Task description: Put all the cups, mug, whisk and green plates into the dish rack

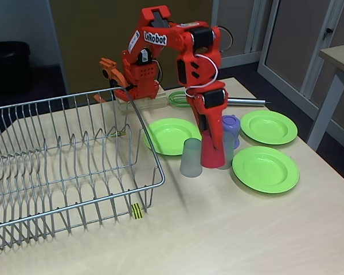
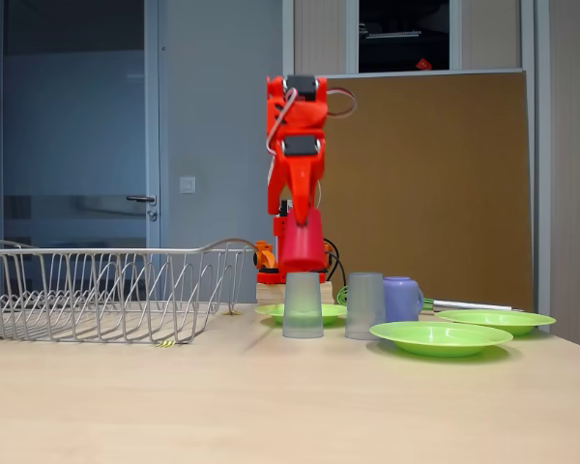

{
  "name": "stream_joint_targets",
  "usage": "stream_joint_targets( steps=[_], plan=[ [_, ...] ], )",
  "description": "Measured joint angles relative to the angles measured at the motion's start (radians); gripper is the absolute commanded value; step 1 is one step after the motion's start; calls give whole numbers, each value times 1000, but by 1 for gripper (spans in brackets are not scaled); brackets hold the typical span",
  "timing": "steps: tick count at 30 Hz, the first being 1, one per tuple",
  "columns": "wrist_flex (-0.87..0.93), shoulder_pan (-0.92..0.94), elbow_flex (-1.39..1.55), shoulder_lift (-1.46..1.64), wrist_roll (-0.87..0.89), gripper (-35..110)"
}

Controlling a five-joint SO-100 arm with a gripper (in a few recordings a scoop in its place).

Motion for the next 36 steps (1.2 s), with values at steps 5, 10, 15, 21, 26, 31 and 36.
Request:
stream_joint_targets(
  steps=[5, 10, 15, 21, 26, 31, 36],
  plan=[
    [18, 110, 100, 268, -94, 4],
    [38, 239, 138, 434, -201, 3],
    [38, 433, 130, 399, -305, 4],
    [38, 571, -46, 120, -411, 4],
    [38, 658, -261, -144, -471, 5],
    [38, 709, -443, -357, -499, 7],
    [35, 770, -578, -522, -520, 5]
  ],
)
